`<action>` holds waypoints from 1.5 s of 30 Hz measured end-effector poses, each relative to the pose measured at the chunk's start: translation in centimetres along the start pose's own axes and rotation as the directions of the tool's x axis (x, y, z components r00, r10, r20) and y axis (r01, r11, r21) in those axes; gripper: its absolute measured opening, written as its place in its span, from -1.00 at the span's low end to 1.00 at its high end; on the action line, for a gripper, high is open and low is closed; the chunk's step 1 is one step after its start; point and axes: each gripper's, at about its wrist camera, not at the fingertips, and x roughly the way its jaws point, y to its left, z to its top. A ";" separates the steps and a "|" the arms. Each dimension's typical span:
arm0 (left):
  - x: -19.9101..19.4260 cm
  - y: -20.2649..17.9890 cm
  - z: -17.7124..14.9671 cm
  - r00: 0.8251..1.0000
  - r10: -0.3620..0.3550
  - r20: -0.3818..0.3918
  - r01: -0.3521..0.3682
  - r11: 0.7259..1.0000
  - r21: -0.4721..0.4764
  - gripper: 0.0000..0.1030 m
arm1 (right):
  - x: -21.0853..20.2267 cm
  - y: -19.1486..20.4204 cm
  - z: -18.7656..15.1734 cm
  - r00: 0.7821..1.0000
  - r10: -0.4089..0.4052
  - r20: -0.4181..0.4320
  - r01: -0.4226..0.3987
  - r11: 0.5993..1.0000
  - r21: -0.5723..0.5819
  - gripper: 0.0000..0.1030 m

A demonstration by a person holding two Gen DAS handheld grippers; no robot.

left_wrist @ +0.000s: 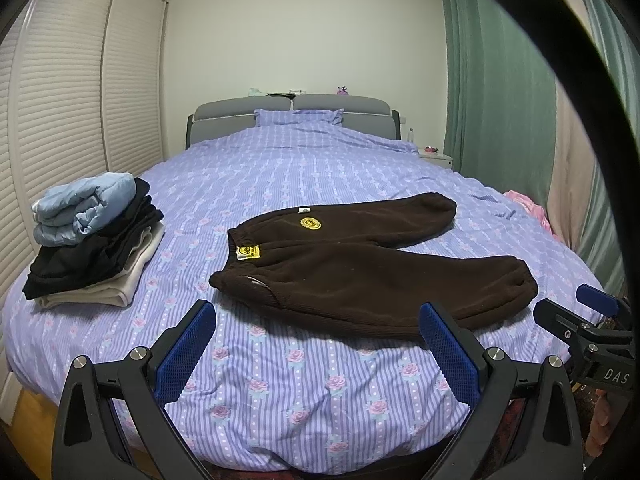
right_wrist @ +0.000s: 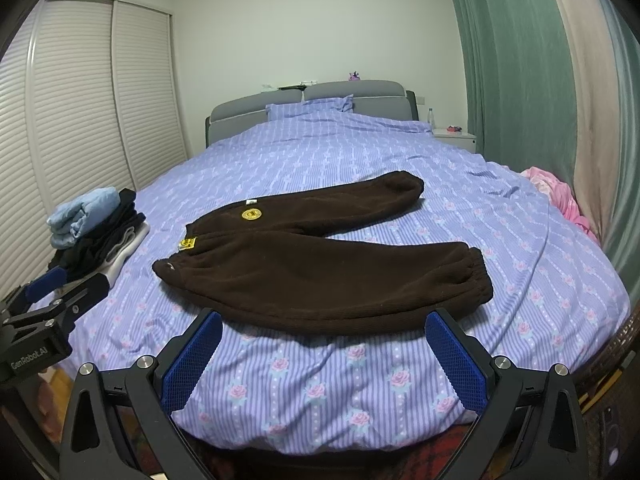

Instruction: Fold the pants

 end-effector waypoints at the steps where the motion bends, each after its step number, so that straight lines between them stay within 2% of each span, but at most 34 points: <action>1: 0.0 0.0 0.0 1.000 -0.002 0.000 0.002 1.000 0.000 1.00 | -0.1 0.0 0.0 1.000 0.000 0.001 0.000 1.000 0.001 1.00; 45: 0.2 0.4 0.2 1.000 0.005 0.001 -0.005 1.000 -0.005 1.00 | 0.2 -0.1 -0.1 1.000 0.000 -0.003 0.000 1.000 0.002 1.00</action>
